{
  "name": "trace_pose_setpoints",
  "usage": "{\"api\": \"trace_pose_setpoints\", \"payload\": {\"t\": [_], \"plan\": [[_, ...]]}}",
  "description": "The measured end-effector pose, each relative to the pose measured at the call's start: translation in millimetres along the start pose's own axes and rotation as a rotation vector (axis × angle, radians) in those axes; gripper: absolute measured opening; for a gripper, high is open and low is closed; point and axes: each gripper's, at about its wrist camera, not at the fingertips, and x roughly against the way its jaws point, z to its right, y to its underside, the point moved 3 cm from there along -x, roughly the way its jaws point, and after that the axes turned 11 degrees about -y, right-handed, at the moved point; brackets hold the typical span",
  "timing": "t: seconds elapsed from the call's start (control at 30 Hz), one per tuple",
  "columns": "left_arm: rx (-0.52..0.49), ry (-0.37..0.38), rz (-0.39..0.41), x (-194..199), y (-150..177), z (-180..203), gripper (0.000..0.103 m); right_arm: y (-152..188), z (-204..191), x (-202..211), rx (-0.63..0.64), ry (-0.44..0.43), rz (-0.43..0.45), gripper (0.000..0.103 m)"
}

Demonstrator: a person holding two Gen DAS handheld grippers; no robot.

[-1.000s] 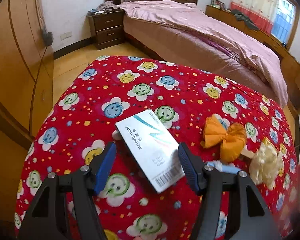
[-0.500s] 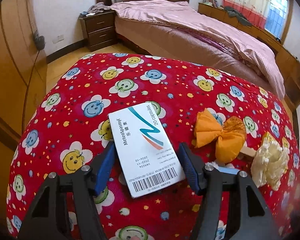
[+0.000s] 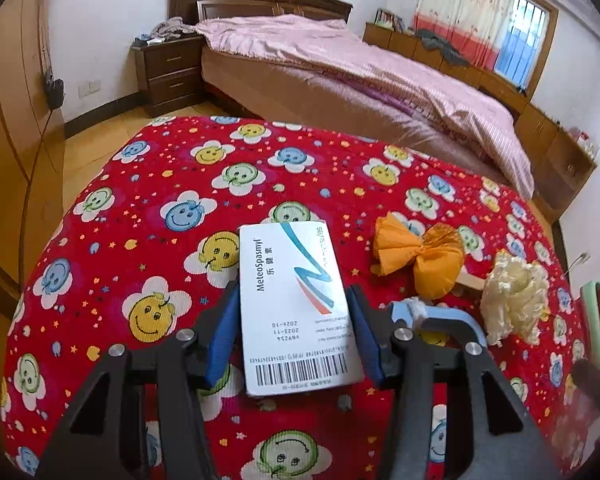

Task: Collect trash
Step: 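Grasp the white medicine box with the left tool while the right tool grasps the crumpled plastic, then carry the box and crumpled plastic over the red bucket and open both tools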

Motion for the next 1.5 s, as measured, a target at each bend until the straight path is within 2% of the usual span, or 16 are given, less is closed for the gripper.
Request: {"api": "trace_pose_setpoints", "payload": {"t": [0.23, 0.57, 0.7, 0.83, 0.9, 1.0, 1.3, 1.5], "plan": [[0.050, 0.075, 0.024, 6.0, -0.9, -9.6, 0.054, -10.4, -29.7, -42.3, 0.069, -0.023, -0.043, 0.058], [0.074, 0.094, 0.020, 4.6, -0.4, -16.3, 0.054, -19.9, -48.0, -89.8, 0.140, 0.023, -0.078, 0.058], [0.079, 0.099, 0.014, 2.9, 0.2, -17.8, 0.054, -19.9, -44.2, -93.4, 0.132, 0.027, -0.061, 0.057], [0.086, 0.104, 0.010, 2.2, 0.3, -18.6, 0.054, -19.6, -40.0, -94.5, 0.125, 0.026, -0.054, 0.031], [0.087, 0.106, 0.010, 2.1, 0.3, -18.7, 0.054, -19.8, -37.8, -92.4, 0.121, 0.020, -0.047, 0.025], [0.085, 0.110, 0.010, 2.4, 0.3, -18.8, 0.054, -19.8, -35.6, -84.9, 0.102, 0.003, -0.035, 0.023], [0.086, 0.111, 0.027, 5.4, -0.1, -19.7, 0.054, -18.3, -23.8, -30.2, 0.072, -0.001, 0.049, 0.022], [0.082, 0.119, 0.045, 9.2, -0.1, -17.0, 0.054, -13.2, -2.8, 17.4, 0.048, 0.046, 0.108, 0.022]]}}
